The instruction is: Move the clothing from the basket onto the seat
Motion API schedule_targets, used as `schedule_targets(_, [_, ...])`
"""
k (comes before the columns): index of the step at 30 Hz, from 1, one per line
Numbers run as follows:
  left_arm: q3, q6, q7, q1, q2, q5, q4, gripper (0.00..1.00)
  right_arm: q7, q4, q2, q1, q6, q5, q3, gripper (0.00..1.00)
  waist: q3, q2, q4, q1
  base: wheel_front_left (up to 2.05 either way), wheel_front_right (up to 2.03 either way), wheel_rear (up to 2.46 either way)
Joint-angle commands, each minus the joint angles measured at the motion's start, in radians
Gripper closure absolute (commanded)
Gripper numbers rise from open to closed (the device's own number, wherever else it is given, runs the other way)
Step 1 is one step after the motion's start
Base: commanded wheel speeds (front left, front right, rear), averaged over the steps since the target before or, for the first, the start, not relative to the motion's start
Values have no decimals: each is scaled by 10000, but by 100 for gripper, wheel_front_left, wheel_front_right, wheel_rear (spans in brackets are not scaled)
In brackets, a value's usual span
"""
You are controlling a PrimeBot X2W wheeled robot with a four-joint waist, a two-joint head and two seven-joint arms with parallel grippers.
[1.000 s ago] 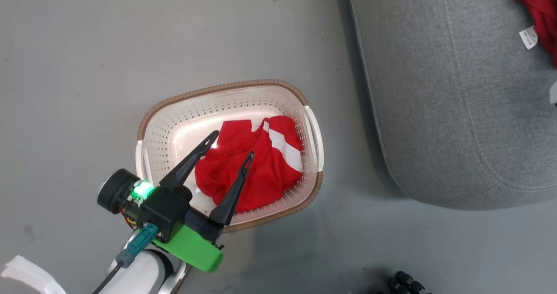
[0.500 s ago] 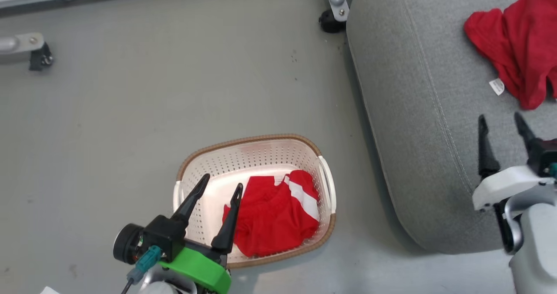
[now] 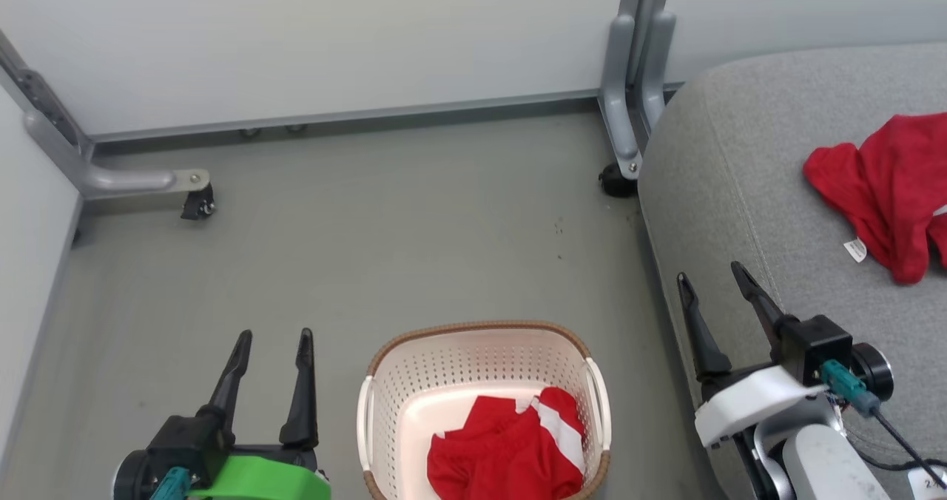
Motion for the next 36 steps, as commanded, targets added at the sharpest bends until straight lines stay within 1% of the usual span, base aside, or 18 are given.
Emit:
schedule_targets(1, [252,-101,-6,327,-115,274,-177,0,-31,-259,40,435,-10,16,60,0,-938,0,642,1,0,0,0])
schedule_targets(4, [784,-314,-5,840,-375,822,-605,0,-31,-964,-17,994,-10,-124,400,0,-1172,0,623,1,0,0,0])
schedule_targets(8, [1145,-601,-5,1542,-828,1545,-945,0,-30,-1694,2,1798,-10,-418,547,0,-1370,0,528,1,0,0,0])
schedule_targets(12, [1465,-741,-6,2115,-1190,1990,-1100,0,-31,-2297,205,2487,-10,-525,502,0,-1515,0,373,1,0,0,0])
schedule_targets(14, [1579,-830,-6,2277,-1317,2128,-1114,0,-30,-2432,324,2792,-11,-519,296,0,-1551,0,324,1,0,0,0])
schedule_targets(18, [1709,-982,-6,2424,-1398,2529,-1091,0,-30,-2460,577,3191,-10,-464,-55,0,-1639,0,277,1,0,0,0])
schedule_targets(23, [1736,-1109,-6,2417,-1441,2826,-1031,0,-31,-2267,675,3278,-10,-487,-296,0,-1723,0,218,1,0,0,0])
schedule_targets(32, [1764,-1257,-7,2437,-1466,2993,-819,0,-30,-2123,735,3179,-10,-482,-242,0,-1845,0,134,1,0,0,0])
schedule_targets(36, [1733,-1238,-7,2435,-1468,2916,-764,0,-30,-2115,739,3204,-10,-435,-168,0,-1897,0,91,1,0,0,0])
